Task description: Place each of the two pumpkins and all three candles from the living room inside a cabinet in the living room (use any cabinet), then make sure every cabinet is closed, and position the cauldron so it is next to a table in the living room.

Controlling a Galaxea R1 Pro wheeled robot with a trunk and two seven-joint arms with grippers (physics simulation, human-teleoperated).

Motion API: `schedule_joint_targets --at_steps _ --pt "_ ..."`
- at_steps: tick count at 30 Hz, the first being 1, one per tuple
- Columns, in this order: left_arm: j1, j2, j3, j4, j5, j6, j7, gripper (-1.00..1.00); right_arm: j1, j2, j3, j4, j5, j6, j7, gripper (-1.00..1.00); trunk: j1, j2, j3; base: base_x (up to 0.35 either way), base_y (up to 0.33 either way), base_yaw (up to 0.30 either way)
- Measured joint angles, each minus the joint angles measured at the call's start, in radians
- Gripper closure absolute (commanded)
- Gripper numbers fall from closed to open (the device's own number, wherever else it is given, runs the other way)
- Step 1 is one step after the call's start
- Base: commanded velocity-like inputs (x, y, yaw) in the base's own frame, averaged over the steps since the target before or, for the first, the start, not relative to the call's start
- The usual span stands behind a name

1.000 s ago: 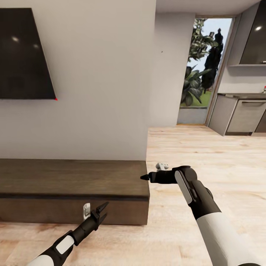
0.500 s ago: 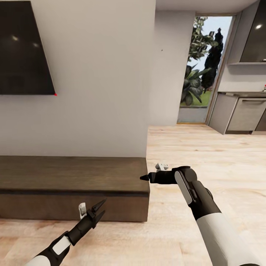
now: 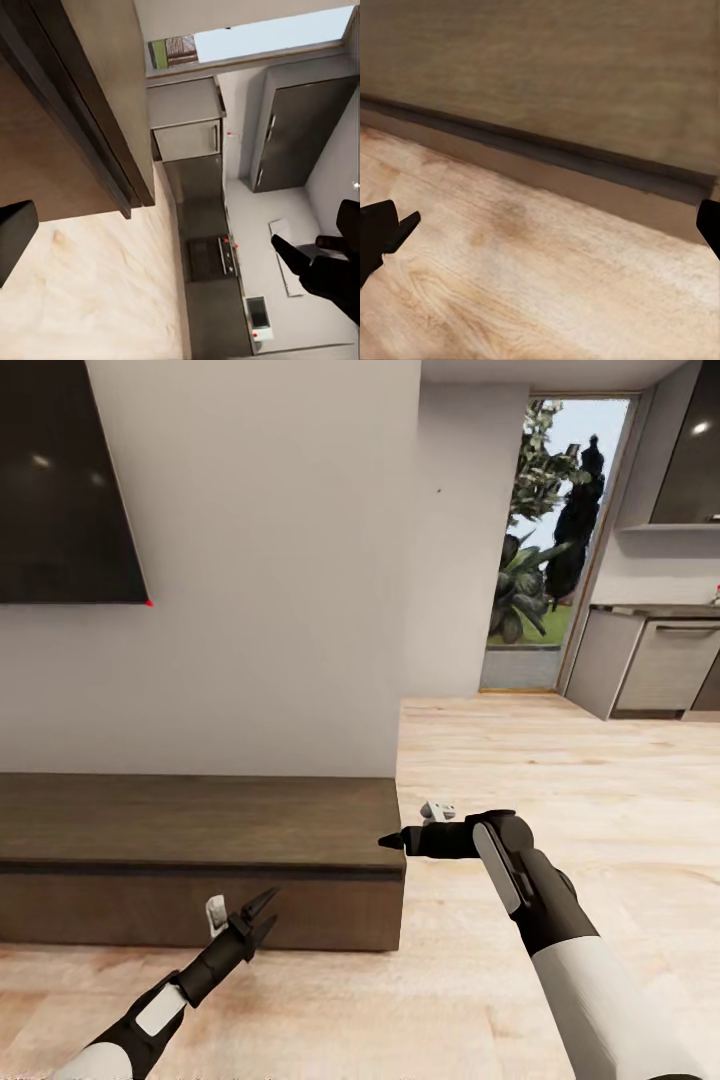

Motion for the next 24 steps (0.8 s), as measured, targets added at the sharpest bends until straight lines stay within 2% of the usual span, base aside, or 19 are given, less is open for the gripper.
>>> schedule_joint_targets --at_steps 5,15,24 --pt "-0.042 0.001 0.001 -0.01 0.007 0.022 0.034 -1.0 0.0 0.0 0.0 0.0 0.0 0.0 -0.002 -1.0 0.008 -0.014 -0.006 0.0 0.0 0.0" --pt "-0.045 -0.002 -0.001 0.005 0.008 0.023 0.041 -1.0 0.0 0.0 -0.003 0.0 0.001 0.0 -0.004 -1.0 0.008 -0.014 -0.006 0.007 0.0 0.0" --pt "-0.045 -0.002 -0.002 0.034 0.012 0.024 0.043 -1.0 0.0 0.0 -0.004 0.0 0.002 0.0 -0.004 -1.0 0.007 -0.014 -0.006 0.25 -0.054 0.0"
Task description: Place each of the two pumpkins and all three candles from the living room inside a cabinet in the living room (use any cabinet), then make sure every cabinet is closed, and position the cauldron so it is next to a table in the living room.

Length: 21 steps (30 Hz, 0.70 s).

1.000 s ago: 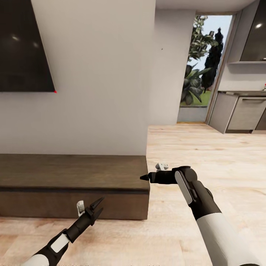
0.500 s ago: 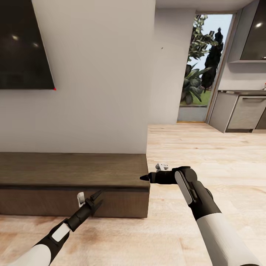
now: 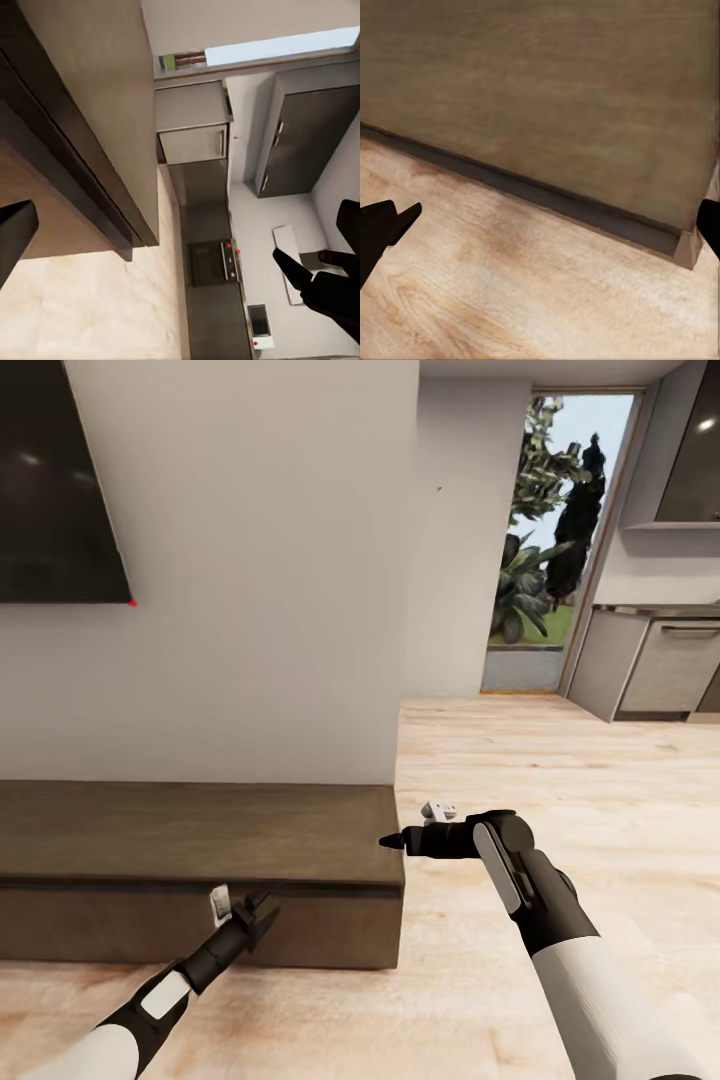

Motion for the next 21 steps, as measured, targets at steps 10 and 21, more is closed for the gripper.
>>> schedule_joint_targets --at_steps 10,21 --pt "0.0 0.0 0.0 0.001 0.0 -0.001 0.0 -1.0 0.0 0.0 0.0 0.0 -0.001 0.0 0.001 -1.0 0.0 0.0 0.0 0.032 -0.011 0.0" --pt "0.0 0.001 0.0 0.001 0.0 0.0 0.0 -1.0 0.0 0.0 0.0 0.0 0.0 0.0 0.001 -1.0 0.003 -0.001 -0.019 0.0 0.0 0.0"
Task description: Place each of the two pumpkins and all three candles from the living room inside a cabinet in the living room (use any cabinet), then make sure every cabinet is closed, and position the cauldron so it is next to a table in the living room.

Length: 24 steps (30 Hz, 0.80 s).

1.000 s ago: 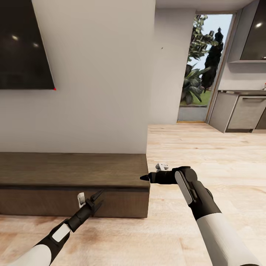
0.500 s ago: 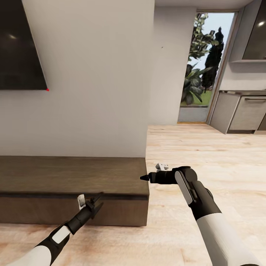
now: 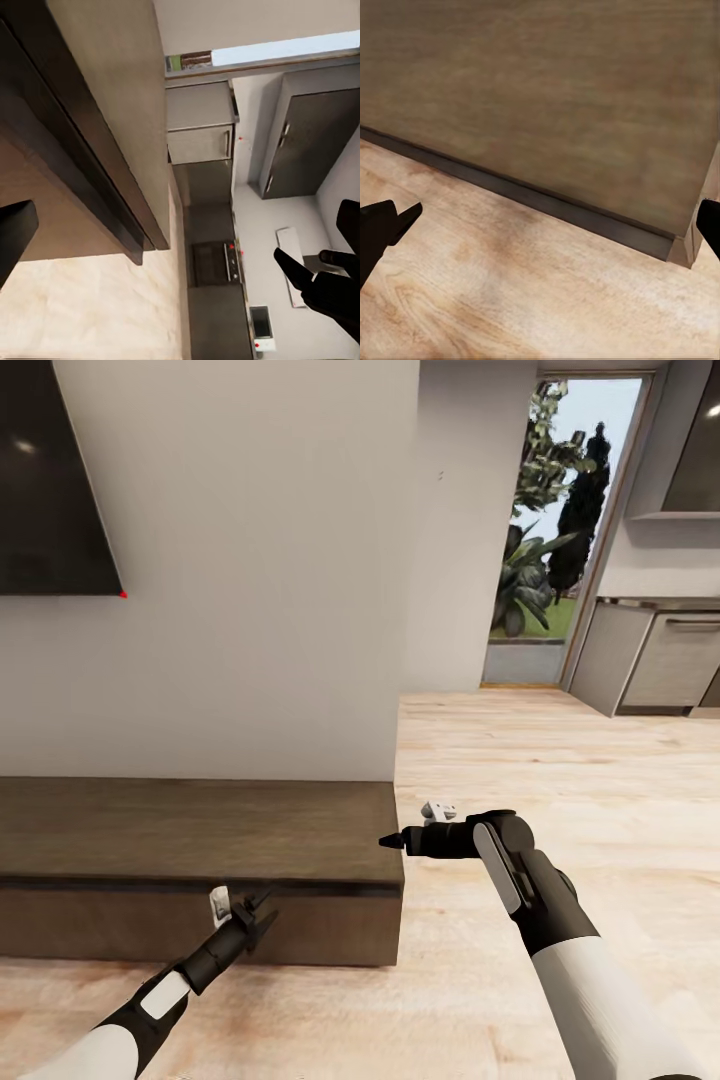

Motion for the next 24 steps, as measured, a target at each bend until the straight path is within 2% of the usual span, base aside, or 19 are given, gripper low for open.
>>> schedule_joint_targets --at_steps 9,15,24 --pt "0.0 -0.001 0.0 0.0 0.001 -0.001 -0.003 -1.0 0.0 0.0 0.001 0.0 0.0 0.0 0.0 -1.0 0.004 -0.002 -0.035 0.0 0.0 0.0" --pt "0.0 -0.001 0.0 0.0 0.002 -0.001 -0.004 -1.0 0.0 0.0 0.0 0.0 -0.001 0.0 0.0 -1.0 0.004 -0.002 -0.035 0.0 0.0 0.0" --pt "0.0 -0.001 -0.001 -0.001 0.002 -0.001 -0.011 -1.0 0.0 0.0 0.003 0.0 0.0 0.0 0.0 -1.0 0.008 -0.004 -0.07 0.0 0.0 0.0"
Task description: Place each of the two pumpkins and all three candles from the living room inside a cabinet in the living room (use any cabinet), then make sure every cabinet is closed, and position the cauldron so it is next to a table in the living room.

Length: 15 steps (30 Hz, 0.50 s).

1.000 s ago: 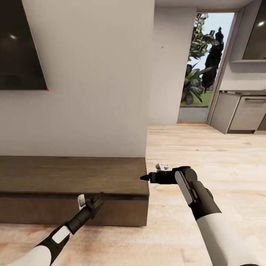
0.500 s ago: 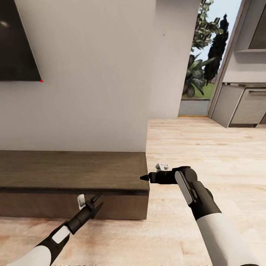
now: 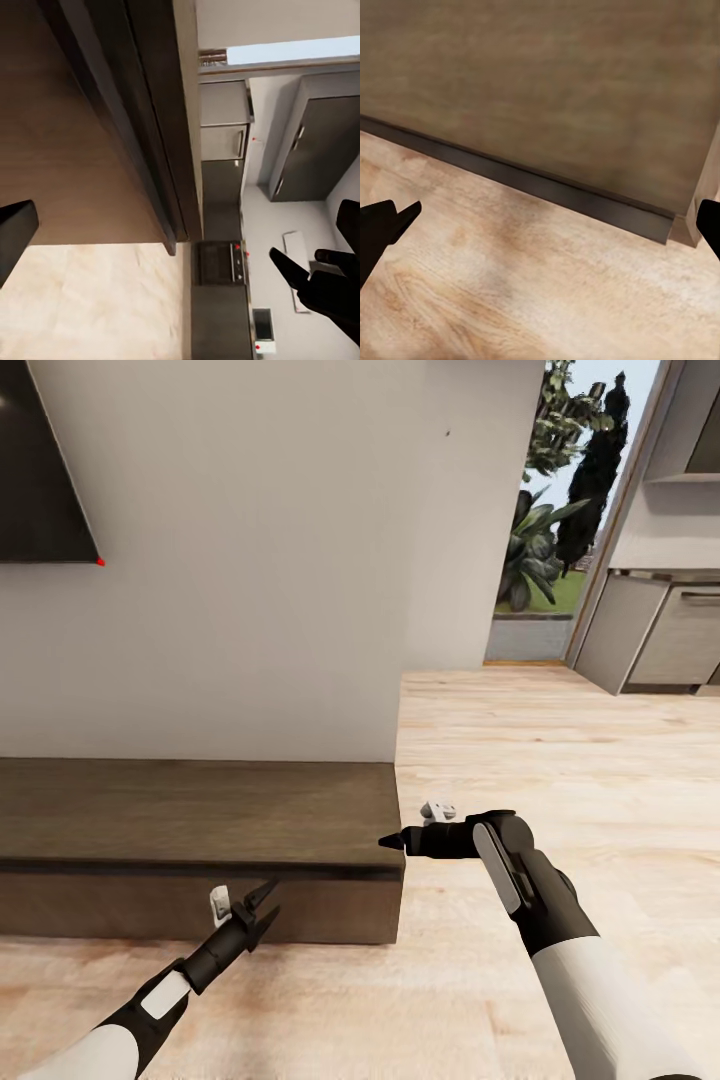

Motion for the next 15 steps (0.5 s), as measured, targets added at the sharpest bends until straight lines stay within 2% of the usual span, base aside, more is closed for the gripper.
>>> schedule_joint_targets --at_steps 11,15 --pt "0.0 0.0 0.0 0.0 -0.001 -0.001 -0.003 -1.0 0.0 0.0 0.0 0.0 0.0 0.0 0.0 -1.0 0.005 -0.003 -0.043 0.0 0.0 0.0" --pt "0.0 0.0 0.0 -0.001 -0.001 -0.001 -0.003 -1.0 0.0 0.0 0.0 0.0 -0.001 0.0 0.0 -1.0 0.005 -0.003 -0.043 0.0 0.0 0.0"
